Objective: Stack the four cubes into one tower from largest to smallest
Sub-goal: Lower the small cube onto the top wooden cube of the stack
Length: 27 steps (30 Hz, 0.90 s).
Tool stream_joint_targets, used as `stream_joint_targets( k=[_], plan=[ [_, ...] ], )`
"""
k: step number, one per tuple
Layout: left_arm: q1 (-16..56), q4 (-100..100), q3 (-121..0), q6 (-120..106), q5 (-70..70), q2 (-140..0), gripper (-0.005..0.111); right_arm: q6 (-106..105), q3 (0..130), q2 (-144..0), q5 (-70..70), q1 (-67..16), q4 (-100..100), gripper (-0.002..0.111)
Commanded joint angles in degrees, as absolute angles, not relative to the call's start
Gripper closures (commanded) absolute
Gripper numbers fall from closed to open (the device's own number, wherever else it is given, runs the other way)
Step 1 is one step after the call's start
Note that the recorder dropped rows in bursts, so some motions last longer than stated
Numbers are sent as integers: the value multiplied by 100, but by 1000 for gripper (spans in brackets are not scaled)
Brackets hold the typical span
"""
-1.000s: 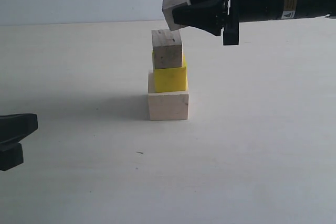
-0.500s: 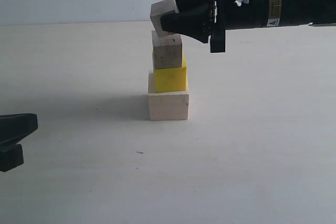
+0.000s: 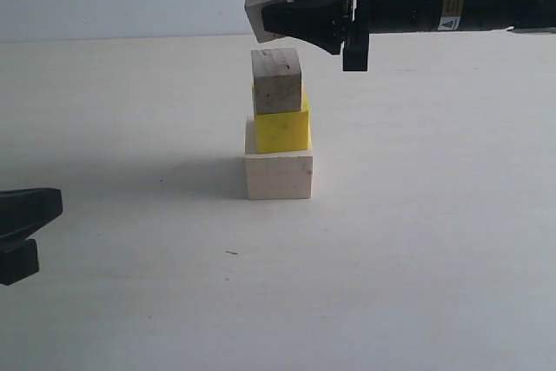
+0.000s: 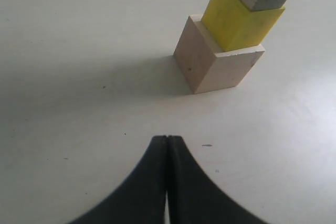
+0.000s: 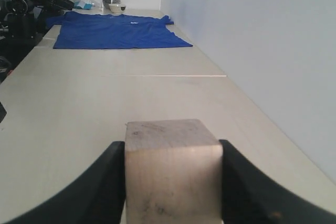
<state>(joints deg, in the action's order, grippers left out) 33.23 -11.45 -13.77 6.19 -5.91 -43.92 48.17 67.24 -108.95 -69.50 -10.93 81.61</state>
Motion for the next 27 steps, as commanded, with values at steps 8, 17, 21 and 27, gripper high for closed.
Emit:
stream_joint_targets(
  k=[8,17,21,27],
  plan=[
    [3326,-1110,-1355,609,-505,-4408,107,4820,6791,-11217,-6996,-1103,8091,108],
    [3326,-1097,-1355,598,-505,-4408,107,4820,6791,-11228,-6996,-1152,8089,108],
    [3326,-1097,-1355,598,-505,-4408,107,4820,6791,-11302,-6996,-1189,8099,108],
    [3326,-1086,-1355,598,-505,-4408,107,4820,6791,-11422,-6996,-1200,8139,108]
  ],
)
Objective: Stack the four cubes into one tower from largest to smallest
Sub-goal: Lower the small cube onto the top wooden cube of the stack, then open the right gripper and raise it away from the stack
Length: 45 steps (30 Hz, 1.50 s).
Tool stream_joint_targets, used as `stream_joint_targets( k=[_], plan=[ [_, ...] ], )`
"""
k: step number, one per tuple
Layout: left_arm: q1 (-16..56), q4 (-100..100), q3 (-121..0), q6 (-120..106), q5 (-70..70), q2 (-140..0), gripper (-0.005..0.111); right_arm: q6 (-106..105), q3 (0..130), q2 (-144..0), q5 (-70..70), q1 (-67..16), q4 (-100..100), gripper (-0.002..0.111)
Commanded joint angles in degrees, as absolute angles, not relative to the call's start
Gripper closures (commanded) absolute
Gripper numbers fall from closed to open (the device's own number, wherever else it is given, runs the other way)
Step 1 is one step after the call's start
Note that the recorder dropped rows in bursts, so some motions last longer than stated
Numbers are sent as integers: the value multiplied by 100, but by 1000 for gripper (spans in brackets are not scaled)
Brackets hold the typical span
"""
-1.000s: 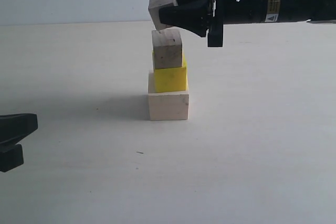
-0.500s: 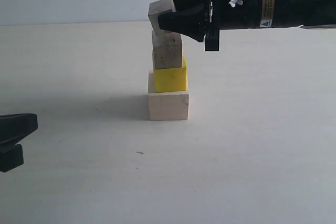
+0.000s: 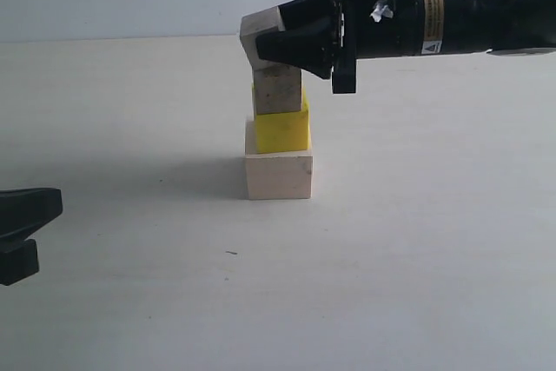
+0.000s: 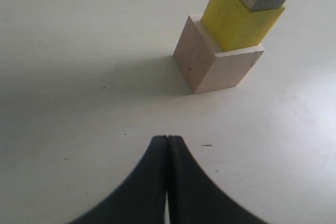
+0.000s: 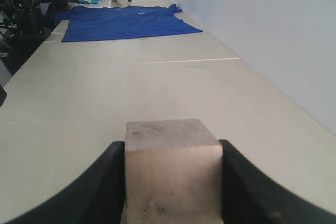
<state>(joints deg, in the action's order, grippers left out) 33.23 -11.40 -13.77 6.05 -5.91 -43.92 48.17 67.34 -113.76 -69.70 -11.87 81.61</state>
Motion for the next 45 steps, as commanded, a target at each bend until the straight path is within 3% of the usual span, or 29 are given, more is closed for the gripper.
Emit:
stream_joint_targets(
  k=[1,19,34,45],
  plan=[
    [3326,-1086,-1355,598,-505,-4408,107,4820,6791,-11422,-6996,-1200,8139,108],
    [3326,-1073,-1355,588,-505,-4408,107,4798,6791,-11420,-6996,-1200,8139,106],
    [3326,-1073,-1355,461,-505,-4408,107,4798,6791,-11420,-6996,-1200,8082,52],
    [3326,-1073,-1355,461,-505,-4408,107,4812,6791,-11387,-6996,-1200,7960,41]
  ],
)
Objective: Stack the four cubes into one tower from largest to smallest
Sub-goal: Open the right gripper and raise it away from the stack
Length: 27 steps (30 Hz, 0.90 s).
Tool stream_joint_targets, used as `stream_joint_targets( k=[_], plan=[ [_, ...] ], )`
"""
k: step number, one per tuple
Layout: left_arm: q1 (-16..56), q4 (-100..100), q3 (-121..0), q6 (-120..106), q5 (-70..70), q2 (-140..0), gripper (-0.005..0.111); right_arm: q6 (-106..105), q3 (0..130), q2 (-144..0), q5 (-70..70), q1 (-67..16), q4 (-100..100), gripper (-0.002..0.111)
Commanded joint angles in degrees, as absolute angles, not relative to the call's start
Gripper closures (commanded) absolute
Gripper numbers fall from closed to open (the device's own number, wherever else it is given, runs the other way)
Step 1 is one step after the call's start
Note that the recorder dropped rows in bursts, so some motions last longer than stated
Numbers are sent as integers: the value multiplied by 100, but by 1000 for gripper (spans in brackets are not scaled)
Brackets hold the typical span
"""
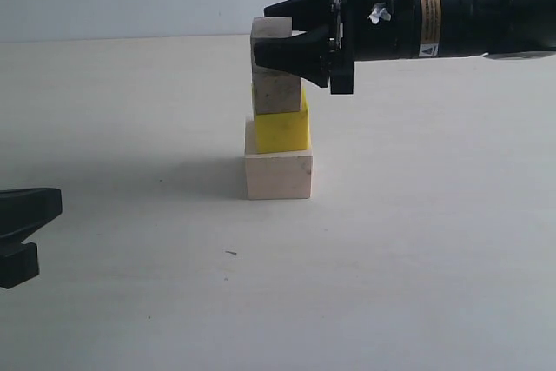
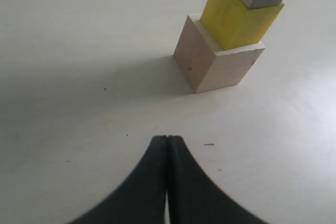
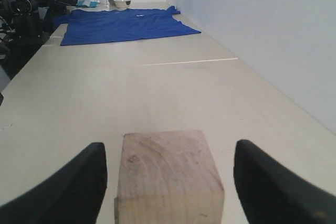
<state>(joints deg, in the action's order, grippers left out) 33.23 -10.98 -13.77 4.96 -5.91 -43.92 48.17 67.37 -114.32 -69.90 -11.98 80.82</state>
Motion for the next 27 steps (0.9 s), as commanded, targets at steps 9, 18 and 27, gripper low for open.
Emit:
stream_joint_targets(
  k=[9,18,27],
  plan=[
    [3326,-1073,-1355,461,-505,-4408,107,5619,6791,-10616,-6996,-825,7967,43],
    [3326,-1073,-1355,461,-337,-4408,107,6918,6791,-9759,-6572,-648,8558,108],
    [3326,-1125,-1355,484,-250,-4408,107,8895,6523,-9125,-4799,-662,9515,108]
  ],
)
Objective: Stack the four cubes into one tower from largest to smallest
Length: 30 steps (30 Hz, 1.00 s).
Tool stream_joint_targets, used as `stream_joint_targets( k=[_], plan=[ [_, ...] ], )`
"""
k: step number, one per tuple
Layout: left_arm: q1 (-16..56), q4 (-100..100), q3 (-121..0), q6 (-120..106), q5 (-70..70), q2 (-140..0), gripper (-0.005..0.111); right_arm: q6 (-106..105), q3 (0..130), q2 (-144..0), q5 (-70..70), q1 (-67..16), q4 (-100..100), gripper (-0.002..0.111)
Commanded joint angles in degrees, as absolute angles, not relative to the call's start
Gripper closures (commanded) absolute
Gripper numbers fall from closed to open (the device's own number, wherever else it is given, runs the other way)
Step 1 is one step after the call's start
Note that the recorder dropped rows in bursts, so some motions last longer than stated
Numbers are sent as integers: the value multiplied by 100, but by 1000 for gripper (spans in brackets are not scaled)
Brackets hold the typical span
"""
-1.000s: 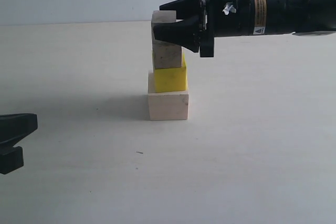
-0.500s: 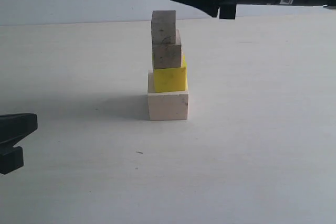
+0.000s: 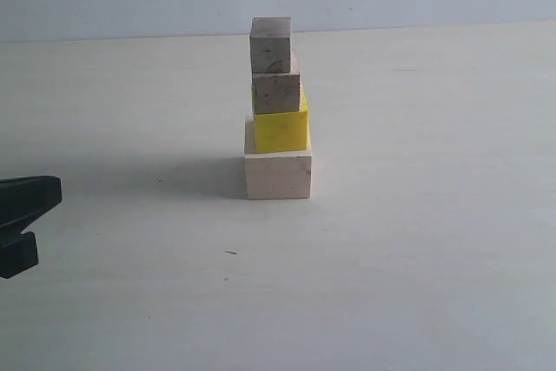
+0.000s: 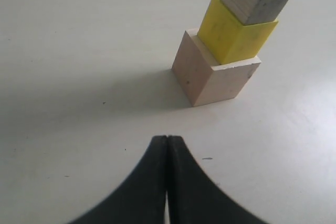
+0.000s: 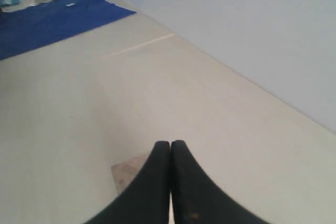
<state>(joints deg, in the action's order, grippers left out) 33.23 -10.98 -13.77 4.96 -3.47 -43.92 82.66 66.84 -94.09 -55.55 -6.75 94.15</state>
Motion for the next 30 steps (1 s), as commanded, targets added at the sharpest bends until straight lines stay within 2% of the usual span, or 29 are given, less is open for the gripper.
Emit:
stream_joint_targets(
  k=[1,5,9,14,18,21,27,30],
  plan=[
    [3326,-1125,-1355,484,-250,-4408,107,9133,6497,-9029,-4548,-662,9515,108],
    [3326,-1125,-1355,484,-225,-4408,107,10248,6497,-8516,-3265,-662,9897,108],
    [3326,-1125,-1355,495,-51,-4408,107,10304,6497,-7911,-2871,-662,9995,108],
    [3326,-1408,-1355,506,305,-4357,107,10278,6497,-6420,-1516,-662,9995,108],
    [3326,-1408,-1462,404,636,-4083,107,9768,6264,-5556,-1346,-662,9995,108],
    [3326,-1408,-2183,-119,317,-3817,107,9409,5636,-4831,-858,-662,9995,108],
    [3326,-1363,-4134,-940,-183,-3802,107,9530,4777,-3671,-1077,-662,9995,108],
    [3315,-1047,-4585,-940,-438,-3802,107,9556,4656,-3358,-1090,-662,9995,108]
  ],
)
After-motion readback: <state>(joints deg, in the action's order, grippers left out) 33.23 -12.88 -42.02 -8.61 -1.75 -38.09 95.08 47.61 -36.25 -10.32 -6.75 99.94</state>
